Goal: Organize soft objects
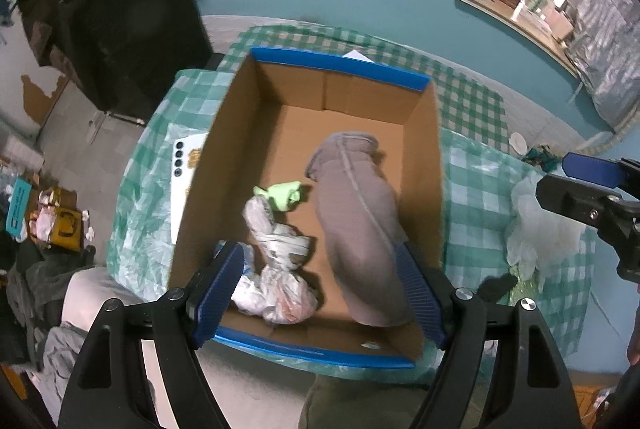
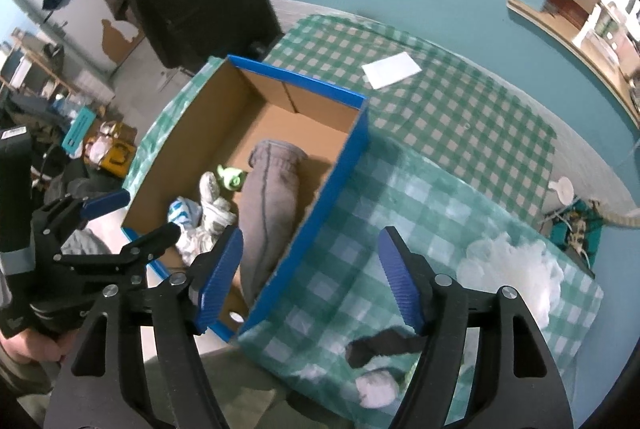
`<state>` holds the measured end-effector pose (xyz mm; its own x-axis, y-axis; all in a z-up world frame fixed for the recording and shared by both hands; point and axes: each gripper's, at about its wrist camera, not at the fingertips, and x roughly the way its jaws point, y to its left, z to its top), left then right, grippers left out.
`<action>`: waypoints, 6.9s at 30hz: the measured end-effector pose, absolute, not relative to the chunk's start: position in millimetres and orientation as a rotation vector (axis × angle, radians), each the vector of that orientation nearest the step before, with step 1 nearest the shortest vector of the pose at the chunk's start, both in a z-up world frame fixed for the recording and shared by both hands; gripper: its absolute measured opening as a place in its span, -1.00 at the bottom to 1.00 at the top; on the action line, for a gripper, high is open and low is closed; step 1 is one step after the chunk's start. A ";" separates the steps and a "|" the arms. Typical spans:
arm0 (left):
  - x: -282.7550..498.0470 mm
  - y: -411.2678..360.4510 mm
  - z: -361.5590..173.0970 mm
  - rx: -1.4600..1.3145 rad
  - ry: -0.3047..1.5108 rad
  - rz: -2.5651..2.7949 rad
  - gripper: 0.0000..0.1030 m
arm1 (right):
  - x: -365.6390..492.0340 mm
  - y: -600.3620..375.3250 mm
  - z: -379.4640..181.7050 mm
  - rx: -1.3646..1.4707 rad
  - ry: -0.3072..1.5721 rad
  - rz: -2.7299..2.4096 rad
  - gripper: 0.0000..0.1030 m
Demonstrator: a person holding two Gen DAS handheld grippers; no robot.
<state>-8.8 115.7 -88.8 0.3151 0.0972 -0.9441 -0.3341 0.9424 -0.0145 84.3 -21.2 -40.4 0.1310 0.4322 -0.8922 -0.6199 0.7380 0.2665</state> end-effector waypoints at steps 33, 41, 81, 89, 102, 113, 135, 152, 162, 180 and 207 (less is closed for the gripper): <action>18.7 -16.8 -81.0 -0.019 1.254 0.018 0.55 | 71.0 -175.9 -45.3 -0.039 1.250 0.534 0.41; 21.8 -45.5 -96.5 0.022 1.298 -0.040 0.56 | 64.7 -208.2 -59.3 -0.012 1.280 0.481 0.41; 47.7 -115.2 -233.9 0.110 1.519 -0.262 0.60 | 39.2 -248.4 -184.5 0.038 1.446 0.393 0.42; 51.7 -121.8 -251.9 0.127 1.545 -0.268 0.60 | 38.4 -246.5 -195.0 0.034 1.463 0.388 0.42; 51.8 -128.3 -268.7 0.161 1.547 -0.290 0.24 | 36.3 -240.2 -211.3 0.041 1.499 0.379 0.42; 41.3 -105.7 -257.8 0.155 1.535 -0.235 -0.23 | 37.9 -216.6 -233.6 0.023 1.537 0.392 0.42; 14.0 -83.6 -229.8 0.129 1.506 -0.198 -0.23 | 39.8 -166.8 -271.6 -0.123 1.542 0.314 0.21; 18.3 -73.2 -221.1 0.096 1.479 -0.179 -0.23 | 13.4 -180.5 -247.9 -0.049 1.538 0.439 -0.75; 11.6 -75.6 -210.6 0.079 1.463 -0.182 -0.22 | 21.1 -204.2 -223.8 -0.038 1.527 0.469 -0.75; 36.4 -51.0 -224.5 -0.122 1.503 -0.014 0.55 | -0.3 -254.4 -189.6 0.042 1.460 0.469 -0.75; 87.4 -71.2 -282.4 -0.038 1.555 0.080 -0.11 | 53.5 -264.1 -171.9 0.072 1.382 0.467 -0.75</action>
<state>87.4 -71.2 -282.4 0.0141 0.0274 -0.9995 -0.0755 0.9968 0.0262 53.5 -264.1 -171.9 0.1127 0.3594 -0.9263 -0.2759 0.9070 0.3183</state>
